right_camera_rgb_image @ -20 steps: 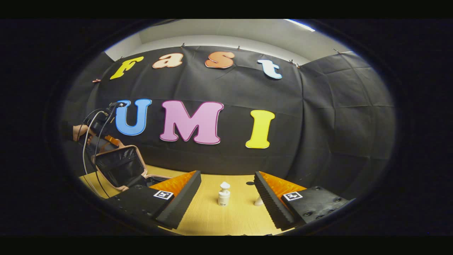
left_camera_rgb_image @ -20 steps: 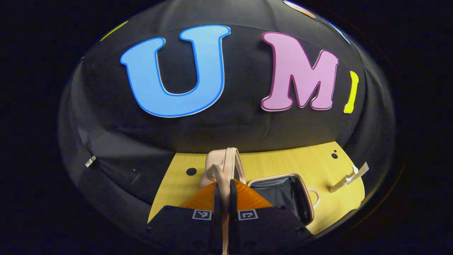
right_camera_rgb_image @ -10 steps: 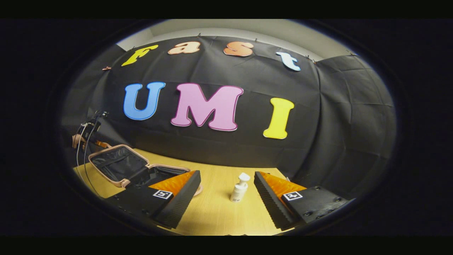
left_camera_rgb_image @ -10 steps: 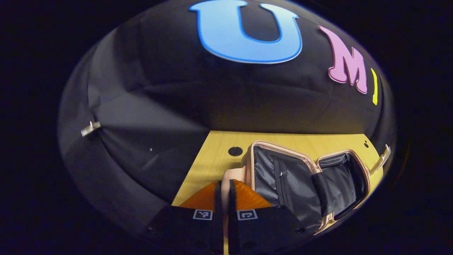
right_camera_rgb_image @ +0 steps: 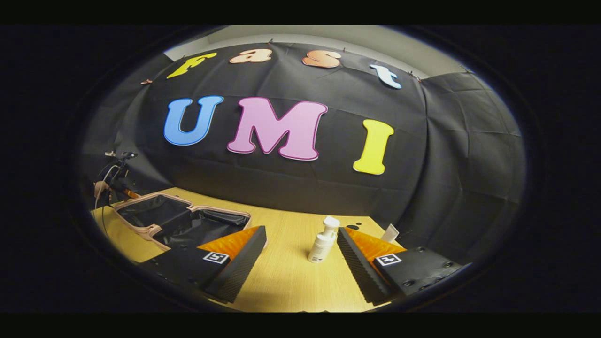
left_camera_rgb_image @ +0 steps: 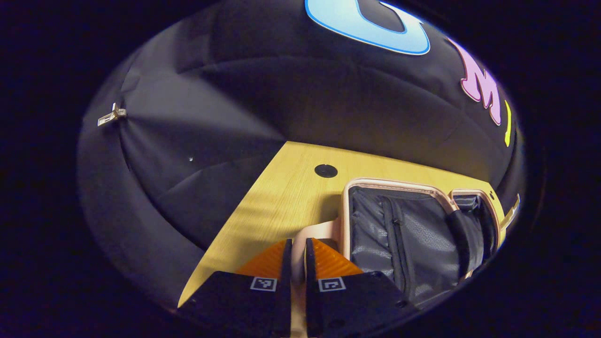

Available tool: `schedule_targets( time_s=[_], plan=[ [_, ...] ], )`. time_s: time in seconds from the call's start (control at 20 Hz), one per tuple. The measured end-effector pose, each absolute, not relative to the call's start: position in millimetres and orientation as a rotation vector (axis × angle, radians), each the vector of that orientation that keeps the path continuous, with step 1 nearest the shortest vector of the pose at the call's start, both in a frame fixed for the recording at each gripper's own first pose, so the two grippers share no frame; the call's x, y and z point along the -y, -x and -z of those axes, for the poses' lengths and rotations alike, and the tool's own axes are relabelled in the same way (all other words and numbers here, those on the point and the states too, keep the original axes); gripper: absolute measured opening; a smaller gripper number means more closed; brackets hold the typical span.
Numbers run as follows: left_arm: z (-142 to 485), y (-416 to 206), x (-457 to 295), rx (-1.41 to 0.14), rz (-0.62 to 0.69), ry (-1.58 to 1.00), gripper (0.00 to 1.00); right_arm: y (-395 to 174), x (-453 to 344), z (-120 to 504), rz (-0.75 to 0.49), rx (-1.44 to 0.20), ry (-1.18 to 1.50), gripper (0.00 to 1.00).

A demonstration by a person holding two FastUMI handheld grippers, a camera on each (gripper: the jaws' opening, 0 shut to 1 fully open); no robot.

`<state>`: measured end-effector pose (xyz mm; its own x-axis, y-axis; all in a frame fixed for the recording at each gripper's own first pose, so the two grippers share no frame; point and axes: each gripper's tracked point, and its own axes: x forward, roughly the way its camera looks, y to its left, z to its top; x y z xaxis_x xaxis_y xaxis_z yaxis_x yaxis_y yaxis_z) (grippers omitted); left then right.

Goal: First open the suitcase, pack the skin care products into it, and then close the suitcase.

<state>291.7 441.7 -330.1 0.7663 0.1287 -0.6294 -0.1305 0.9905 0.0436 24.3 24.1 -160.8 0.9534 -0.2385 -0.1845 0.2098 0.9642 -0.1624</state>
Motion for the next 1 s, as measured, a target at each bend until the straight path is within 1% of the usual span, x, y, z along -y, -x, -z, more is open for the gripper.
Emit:
schedule_targets(
  time_s=[0.05,0.1,0.25,0.3,0.45,0.55,0.6,0.7,0.75,0.95,1.0],
  plan=[
    [328,-288,-445,-0.683,-0.152,-0.005,0.28,-26,-23,163,0.228,-0.208,0.142,0.94],
    [319,-284,-446,-0.66,-0.154,-0.008,0.43,-26,-21,164,0.226,-0.207,0.142,0.96],
    [281,-271,-463,-0.534,-0.228,-0.079,0.89,-29,-8,160,0.236,-0.194,0.132,0.97],
    [254,-261,-461,-0.472,-0.247,-0.1,1.0,-30,-3,160,0.241,-0.191,0.129,0.97],
    [182,-228,-428,-0.306,-0.259,-0.163,0.98,-31,18,159,0.268,-0.191,0.118,0.97],
    [146,-204,-382,-0.219,-0.236,-0.175,0.98,-31,35,156,0.288,-0.184,0.116,0.96],
    [138,-195,-351,-0.188,-0.204,-0.159,0.98,-30,42,156,0.298,-0.182,0.119,0.96],
    [140,-183,-276,-0.157,-0.094,-0.098,0.98,-28,62,155,0.32,-0.182,0.12,0.97],
    [144,-177,-239,-0.17,-0.032,-0.085,0.98,-27,71,155,0.332,-0.182,0.118,0.97],
    [182,-178,-108,-0.229,0.128,-0.051,0.98,-18,107,163,0.378,-0.182,0.12,0.96],
    [194,-179,-63,-0.235,0.194,-0.055,0.98,-15,116,168,0.39,-0.19,0.11,0.96]
  ],
)
